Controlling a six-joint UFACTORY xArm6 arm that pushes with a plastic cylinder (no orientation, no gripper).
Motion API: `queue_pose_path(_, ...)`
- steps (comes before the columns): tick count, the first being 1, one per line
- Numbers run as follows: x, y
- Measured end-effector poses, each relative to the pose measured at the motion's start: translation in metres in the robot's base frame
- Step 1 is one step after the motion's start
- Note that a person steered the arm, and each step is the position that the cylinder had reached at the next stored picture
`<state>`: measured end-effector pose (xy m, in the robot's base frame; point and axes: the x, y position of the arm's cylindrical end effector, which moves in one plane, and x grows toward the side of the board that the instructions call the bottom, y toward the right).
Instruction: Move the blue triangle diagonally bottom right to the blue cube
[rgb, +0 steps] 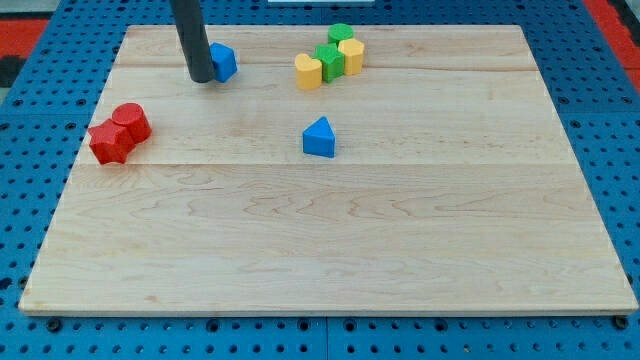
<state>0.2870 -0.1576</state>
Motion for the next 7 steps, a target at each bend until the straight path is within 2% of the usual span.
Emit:
queue_pose_path(1, -0.022, 0.004)
queue_pose_path(3, -0.094, -0.060)
queue_pose_path(4, -0.096, -0.051)
queue_pose_path(6, -0.086, 0.063)
queue_pose_path(7, -0.038, 0.044)
